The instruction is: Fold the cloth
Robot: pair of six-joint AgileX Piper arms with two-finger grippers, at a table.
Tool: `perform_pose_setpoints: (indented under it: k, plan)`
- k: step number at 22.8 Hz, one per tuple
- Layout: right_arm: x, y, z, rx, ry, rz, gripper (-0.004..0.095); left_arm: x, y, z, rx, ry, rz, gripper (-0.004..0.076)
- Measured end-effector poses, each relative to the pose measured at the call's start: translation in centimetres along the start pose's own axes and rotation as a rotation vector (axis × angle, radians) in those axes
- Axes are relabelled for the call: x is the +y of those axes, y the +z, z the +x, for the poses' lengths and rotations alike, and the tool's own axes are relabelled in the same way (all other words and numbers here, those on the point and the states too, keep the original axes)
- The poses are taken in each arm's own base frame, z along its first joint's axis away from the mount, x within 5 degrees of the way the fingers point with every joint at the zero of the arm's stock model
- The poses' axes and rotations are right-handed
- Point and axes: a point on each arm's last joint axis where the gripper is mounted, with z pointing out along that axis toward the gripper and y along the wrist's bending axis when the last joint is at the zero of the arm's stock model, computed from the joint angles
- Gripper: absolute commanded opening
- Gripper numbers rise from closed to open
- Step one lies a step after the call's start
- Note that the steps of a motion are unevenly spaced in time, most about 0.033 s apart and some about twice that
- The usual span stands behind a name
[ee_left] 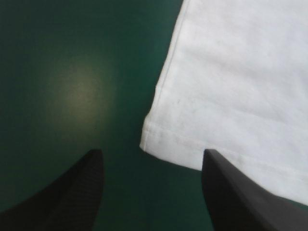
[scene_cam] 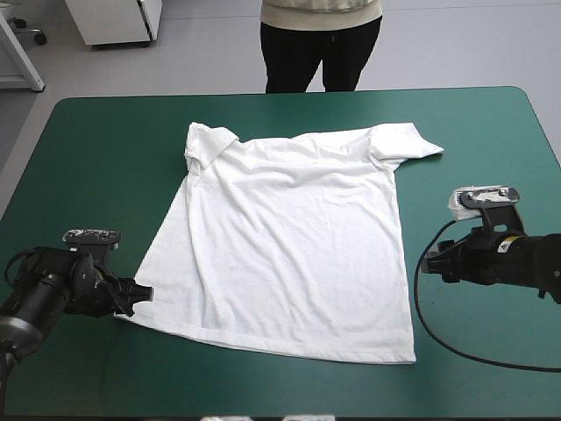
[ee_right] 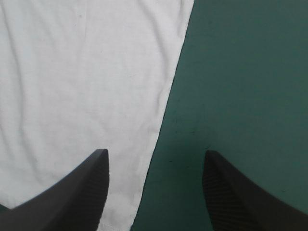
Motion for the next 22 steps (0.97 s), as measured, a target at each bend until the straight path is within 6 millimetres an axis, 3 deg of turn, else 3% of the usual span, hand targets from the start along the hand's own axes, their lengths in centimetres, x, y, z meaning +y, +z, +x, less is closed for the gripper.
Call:
perform_pose_setpoints:
  k: [4, 10, 13, 14, 15, 16, 17, 22]
  plan:
    - [0.1, 0.8, 1.8, 0.027, 0.003, -0.024, 0.0554, 0.7, 2.5, -1.0, 0.050, -0.038, 0.018, 0.0441]
    - [-0.1, 2.0, 2.9, 0.056, 0.008, -0.026, 0.0554, 0.1, 6.5, -2.6, 0.135, -0.017, 0.096, 0.0440]
    - [-0.2, 2.2, 3.1, 0.063, 0.004, -0.022, 0.0554, -0.1, 6.9, -2.8, 0.168, -0.010, 0.123, 0.0313]
    - [-0.2, 2.3, 3.3, 0.072, 0.004, -0.022, 0.0554, -0.2, 6.9, -2.8, 0.171, -0.005, 0.132, 0.0242]
    - [-0.2, 2.4, 3.5, 0.083, 0.006, -0.023, 0.0554, -0.3, 6.9, -2.8, 0.173, -0.001, 0.137, 0.0076]
    - [-0.3, 2.8, 4.0, 0.113, 0.010, -0.026, 0.0553, -0.3, 6.9, -2.8, 0.173, 0.011, 0.145, 0.0025]
    - [-0.3, 3.0, 4.4, 0.130, 0.014, -0.028, 0.0547, -0.4, 6.9, -2.8, 0.171, 0.020, 0.149, -0.0005]
    - [-0.6, 4.8, 6.6, 0.207, 0.036, -0.034, 0.0527, -0.5, 6.9, -2.9, 0.167, 0.045, 0.164, -0.0009]
